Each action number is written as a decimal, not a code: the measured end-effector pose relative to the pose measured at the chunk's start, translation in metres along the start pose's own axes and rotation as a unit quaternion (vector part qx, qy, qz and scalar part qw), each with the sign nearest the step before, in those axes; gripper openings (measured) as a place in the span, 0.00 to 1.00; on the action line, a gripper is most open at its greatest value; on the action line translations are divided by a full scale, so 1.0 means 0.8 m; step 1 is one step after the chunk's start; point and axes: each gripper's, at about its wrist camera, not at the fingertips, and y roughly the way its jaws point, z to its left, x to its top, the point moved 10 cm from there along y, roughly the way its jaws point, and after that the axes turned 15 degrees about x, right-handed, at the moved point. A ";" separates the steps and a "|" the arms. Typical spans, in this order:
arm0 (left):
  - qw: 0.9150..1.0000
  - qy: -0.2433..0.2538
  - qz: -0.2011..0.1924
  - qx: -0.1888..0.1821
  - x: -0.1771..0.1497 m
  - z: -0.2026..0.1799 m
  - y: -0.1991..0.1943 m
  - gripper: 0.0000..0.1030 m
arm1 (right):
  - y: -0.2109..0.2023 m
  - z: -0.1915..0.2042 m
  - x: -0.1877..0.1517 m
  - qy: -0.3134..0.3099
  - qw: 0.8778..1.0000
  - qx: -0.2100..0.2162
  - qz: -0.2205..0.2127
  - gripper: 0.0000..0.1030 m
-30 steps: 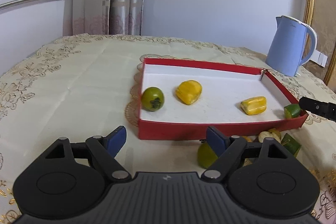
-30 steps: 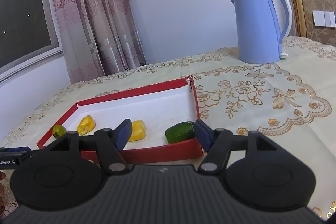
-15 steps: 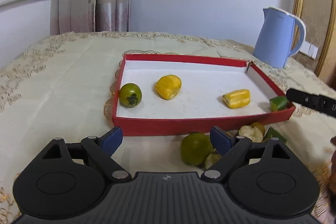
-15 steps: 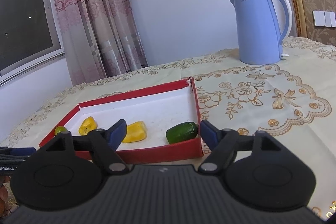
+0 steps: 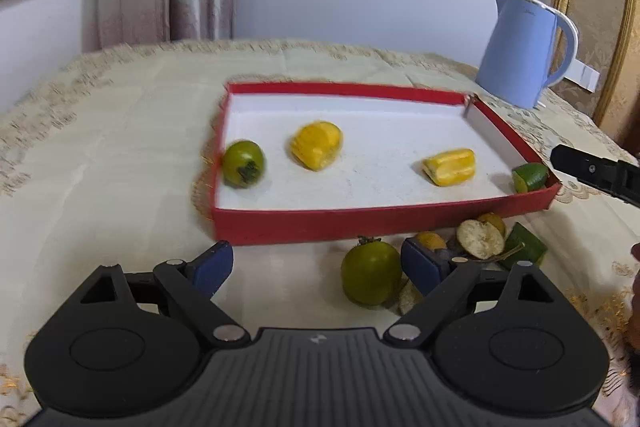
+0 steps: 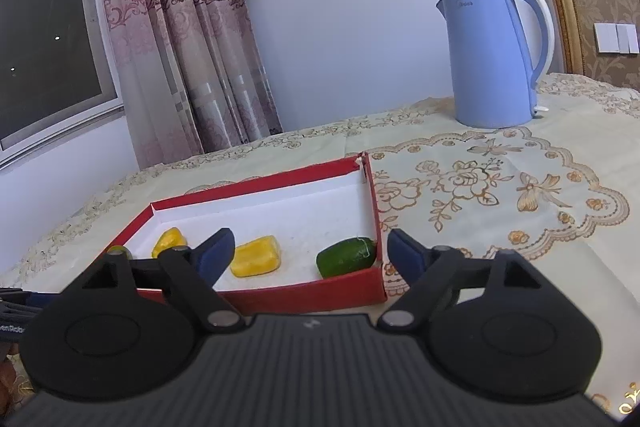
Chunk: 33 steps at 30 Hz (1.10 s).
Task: Organize fruits
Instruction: 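Place the cucumber slice into the tray and open the right tool, then grasp the large green tomato on the table with the left tool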
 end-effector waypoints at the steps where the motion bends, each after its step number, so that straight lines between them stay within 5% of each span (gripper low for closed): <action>1: 1.000 0.000 0.006 -0.001 0.000 -0.004 0.004 0.89 | 0.000 0.000 -0.001 0.000 1.000 0.000 0.001 0.80; 18: 0.999 0.036 0.001 0.014 -0.003 -0.020 0.008 0.89 | 0.000 -0.001 0.000 0.004 1.000 0.002 0.001 0.80; 23: 0.999 0.039 0.004 -0.020 -0.006 -0.028 0.002 0.50 | 0.000 -0.002 0.000 0.007 1.000 0.003 0.004 0.80; 33: 0.999 0.050 -0.002 -0.023 -0.009 -0.039 -0.003 0.32 | 0.001 -0.004 -0.001 0.008 1.000 0.002 0.003 0.80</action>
